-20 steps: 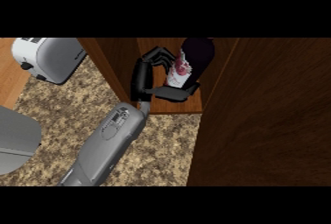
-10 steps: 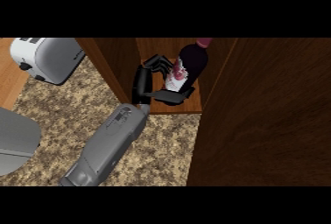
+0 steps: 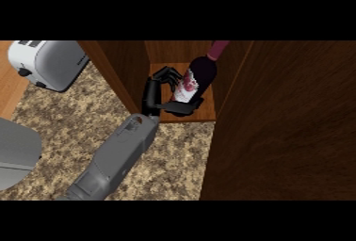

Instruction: Pick up the wine, place it into the cabinet and close the cabinet

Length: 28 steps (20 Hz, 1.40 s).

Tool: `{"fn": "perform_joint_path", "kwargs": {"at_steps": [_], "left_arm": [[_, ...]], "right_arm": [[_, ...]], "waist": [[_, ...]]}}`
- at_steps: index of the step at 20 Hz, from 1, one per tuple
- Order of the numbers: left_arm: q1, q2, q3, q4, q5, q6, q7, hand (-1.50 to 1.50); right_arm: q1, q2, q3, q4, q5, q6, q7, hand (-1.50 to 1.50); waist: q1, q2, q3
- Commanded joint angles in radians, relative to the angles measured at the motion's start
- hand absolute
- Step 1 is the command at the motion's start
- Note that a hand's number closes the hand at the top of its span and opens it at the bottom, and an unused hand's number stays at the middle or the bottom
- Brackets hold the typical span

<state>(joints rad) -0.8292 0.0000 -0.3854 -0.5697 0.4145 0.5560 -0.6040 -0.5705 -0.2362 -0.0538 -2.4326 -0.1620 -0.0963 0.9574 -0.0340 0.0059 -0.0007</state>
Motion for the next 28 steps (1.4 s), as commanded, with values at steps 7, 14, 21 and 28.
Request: {"fn": "perform_joint_path", "kwargs": {"at_steps": [7, 14, 21, 28], "left_arm": [[-0.056, 0.000, 0.113, 0.170, 0.130, -0.085, -0.164, 1.50], [-0.177, 0.000, 0.155, 0.299, 0.163, -0.115, -0.123, 1.50], [-0.206, 0.000, 0.194, 0.394, 0.146, -0.099, -0.207, 1.50], [-0.302, 0.048, 0.176, 0.493, 0.097, -0.020, -0.128, 1.50]], "right_arm": [[0.014, 0.003, -0.026, -0.080, -0.083, -0.007, 0.056, -1.50], [-0.042, 0.004, 0.002, -0.067, -0.056, -0.030, 0.086, -1.50], [0.022, 0.015, 0.000, -0.068, -0.075, 0.015, 0.020, -1.50], [0.018, 0.044, 0.029, -0.038, -0.033, 0.002, -0.018, -1.50]], "waist": [[-0.017, 0.004, 0.000], [-0.025, 0.006, -0.001], [-0.029, 0.012, 0.000], [-0.041, 0.019, 0.000]]}}
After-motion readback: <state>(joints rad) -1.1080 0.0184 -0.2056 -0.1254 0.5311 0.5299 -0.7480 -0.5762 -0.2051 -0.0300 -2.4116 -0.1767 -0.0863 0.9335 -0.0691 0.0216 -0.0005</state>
